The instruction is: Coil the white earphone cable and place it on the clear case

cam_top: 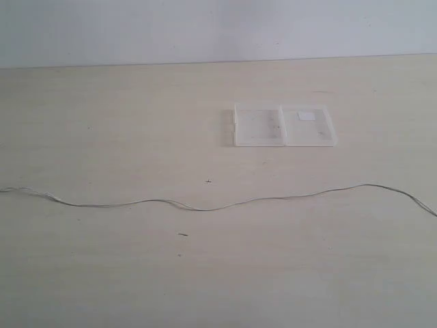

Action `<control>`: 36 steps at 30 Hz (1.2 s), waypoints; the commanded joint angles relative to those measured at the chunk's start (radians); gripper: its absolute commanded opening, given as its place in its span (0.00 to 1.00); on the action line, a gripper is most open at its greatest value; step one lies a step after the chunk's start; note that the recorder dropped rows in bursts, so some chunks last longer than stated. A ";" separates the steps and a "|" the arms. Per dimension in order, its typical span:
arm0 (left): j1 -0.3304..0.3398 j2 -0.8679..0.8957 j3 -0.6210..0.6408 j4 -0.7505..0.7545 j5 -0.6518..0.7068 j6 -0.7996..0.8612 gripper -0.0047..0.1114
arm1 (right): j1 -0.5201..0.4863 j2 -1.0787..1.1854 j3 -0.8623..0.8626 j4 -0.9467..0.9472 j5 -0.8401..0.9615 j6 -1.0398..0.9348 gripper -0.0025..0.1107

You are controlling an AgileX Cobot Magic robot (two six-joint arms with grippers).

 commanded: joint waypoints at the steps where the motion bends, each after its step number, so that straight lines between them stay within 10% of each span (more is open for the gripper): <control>1: 0.004 0.021 0.000 -0.004 0.003 0.002 0.04 | -0.006 -0.006 0.005 -0.002 -0.008 -0.002 0.02; 36: -0.060 0.012 0.000 -0.004 0.003 0.002 0.04 | -0.006 -0.006 0.005 -0.002 -0.008 -0.002 0.02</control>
